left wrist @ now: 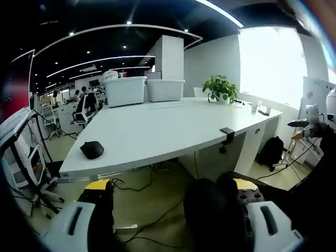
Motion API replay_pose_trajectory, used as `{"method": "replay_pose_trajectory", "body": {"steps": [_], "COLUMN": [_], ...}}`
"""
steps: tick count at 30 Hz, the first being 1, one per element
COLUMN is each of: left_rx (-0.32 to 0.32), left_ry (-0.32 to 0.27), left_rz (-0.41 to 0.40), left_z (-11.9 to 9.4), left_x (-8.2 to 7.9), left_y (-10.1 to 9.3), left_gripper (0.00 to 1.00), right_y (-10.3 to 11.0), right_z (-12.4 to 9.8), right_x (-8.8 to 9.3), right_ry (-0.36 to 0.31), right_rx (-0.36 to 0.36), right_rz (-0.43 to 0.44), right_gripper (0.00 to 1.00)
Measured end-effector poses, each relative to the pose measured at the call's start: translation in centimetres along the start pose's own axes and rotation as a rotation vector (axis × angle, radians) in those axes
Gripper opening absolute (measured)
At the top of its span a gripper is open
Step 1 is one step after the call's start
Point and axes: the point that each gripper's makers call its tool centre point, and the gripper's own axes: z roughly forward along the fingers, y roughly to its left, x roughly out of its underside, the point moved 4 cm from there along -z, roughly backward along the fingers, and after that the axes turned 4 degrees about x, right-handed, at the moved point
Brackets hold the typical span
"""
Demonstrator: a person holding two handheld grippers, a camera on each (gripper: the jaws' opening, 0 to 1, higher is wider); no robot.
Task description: Clamp the fixed fixture on the desktop, loosen the retaining clip, secure it to the edge of the desk, and tighten the retaining clip.
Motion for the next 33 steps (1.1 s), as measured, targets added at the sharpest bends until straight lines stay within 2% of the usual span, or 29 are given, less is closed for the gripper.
{"method": "replay_pose_trajectory", "body": {"steps": [3,6,8,18,33], "left_rx": [-0.005,-0.003,-0.002,-0.025,-0.023], "left_ry": [-0.008,0.014,0.041,0.026,-0.003], "left_rz": [-0.005,-0.009,-0.007,-0.011,0.008], "left_z": [0.0,0.3,0.4,-0.2,-0.4], "left_x": [0.0,0.7,1.1,1.0,0.4], "left_y": [0.2,0.2,0.2,0.8,0.8], "left_gripper": [0.91,0.91,0.91,0.91,0.92], "right_y": [-0.1,0.3,0.5,1.8,2.5], "right_z": [0.4,0.8,1.3,2.9,3.2], "right_x": [0.6,0.5,0.4,-0.7,-0.1], "right_ry": [0.026,0.028,0.025,0.016,0.022], "right_rx": [0.007,-0.013,-0.017,-0.059,-0.072], "right_rz": [-0.009,0.023,0.015,-0.015,-0.042], "right_gripper": [0.95,0.96,0.96,0.96,0.95]}}
